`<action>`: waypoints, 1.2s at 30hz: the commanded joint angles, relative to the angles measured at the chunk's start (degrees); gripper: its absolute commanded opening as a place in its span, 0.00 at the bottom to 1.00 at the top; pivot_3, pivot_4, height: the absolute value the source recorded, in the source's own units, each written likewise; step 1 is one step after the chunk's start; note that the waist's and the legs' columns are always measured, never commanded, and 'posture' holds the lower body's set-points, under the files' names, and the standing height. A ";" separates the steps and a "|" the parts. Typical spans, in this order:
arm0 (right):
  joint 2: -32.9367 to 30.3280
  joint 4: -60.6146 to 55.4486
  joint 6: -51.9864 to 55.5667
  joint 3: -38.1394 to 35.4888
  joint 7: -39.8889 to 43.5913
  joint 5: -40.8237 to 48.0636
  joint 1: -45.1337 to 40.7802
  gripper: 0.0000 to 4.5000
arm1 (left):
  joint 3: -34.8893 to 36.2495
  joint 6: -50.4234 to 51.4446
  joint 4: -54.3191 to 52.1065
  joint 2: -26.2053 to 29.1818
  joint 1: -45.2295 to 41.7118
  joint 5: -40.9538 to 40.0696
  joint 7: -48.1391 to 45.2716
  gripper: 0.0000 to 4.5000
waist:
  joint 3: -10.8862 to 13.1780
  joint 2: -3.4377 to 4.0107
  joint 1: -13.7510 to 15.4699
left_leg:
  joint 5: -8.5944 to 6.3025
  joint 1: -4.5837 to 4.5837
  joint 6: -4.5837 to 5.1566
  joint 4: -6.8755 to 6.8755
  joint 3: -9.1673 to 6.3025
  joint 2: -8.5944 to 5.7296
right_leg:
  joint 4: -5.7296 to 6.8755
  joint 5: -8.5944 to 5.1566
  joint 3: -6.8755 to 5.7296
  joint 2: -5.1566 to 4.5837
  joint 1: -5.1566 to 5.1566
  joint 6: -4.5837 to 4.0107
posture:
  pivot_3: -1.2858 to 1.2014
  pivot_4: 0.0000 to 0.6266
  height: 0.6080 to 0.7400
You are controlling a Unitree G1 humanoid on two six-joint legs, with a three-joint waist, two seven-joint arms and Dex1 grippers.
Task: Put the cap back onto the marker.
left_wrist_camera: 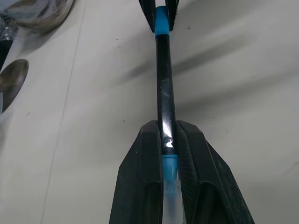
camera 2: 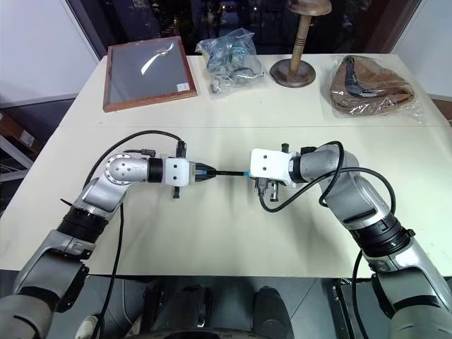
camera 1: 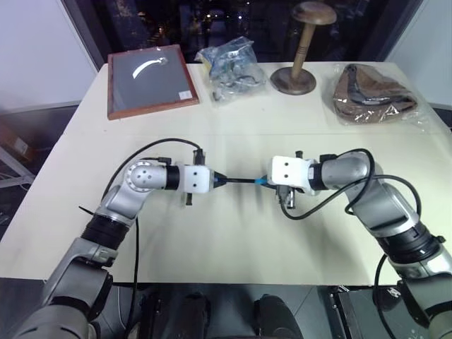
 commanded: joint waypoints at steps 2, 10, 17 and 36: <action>1.57 -3.77 -0.33 0.71 0.86 1.24 -2.36 0.01 | -0.48 -1.96 -0.14 -1.34 -1.70 0.32 1.00 0.00 | 0.00 0.00 -0.01 | 0.00 0.00 0.00 0.00 0.00 0.00 | 0.00 0.00 0.00 0.00 0.00 0.00 | 0.52 0.24 1.00; 4.05 -4.84 0.60 1.39 0.33 0.62 -3.65 0.01 | 0.91 4.10 -1.69 -3.51 -1.48 -2.90 0.26 0.00 | 0.00 0.00 -0.05 | 0.00 0.00 0.00 0.00 0.00 0.00 | 0.02 0.00 0.00 0.00 -0.02 0.00 | 0.52 0.24 1.00; 6.43 -6.98 2.06 2.53 0.68 0.29 -4.29 0.01 | 1.09 5.04 -2.86 -3.55 -1.48 -2.91 -0.26 0.00 | 0.00 0.00 -0.11 | 0.00 -0.01 0.00 0.00 -0.01 0.00 | 0.04 0.00 0.00 0.00 -0.04 0.00 | 0.52 0.24 1.00; 7.29 -6.21 0.08 3.58 2.08 -1.63 -3.90 0.01 | 1.16 2.19 -3.21 -3.75 -0.50 -1.40 -0.95 0.00 | 0.00 0.00 -0.12 | 0.00 -0.02 0.00 0.00 -0.01 0.00 | 0.07 0.00 0.00 -0.01 -0.10 0.00 | 0.52 0.24 1.00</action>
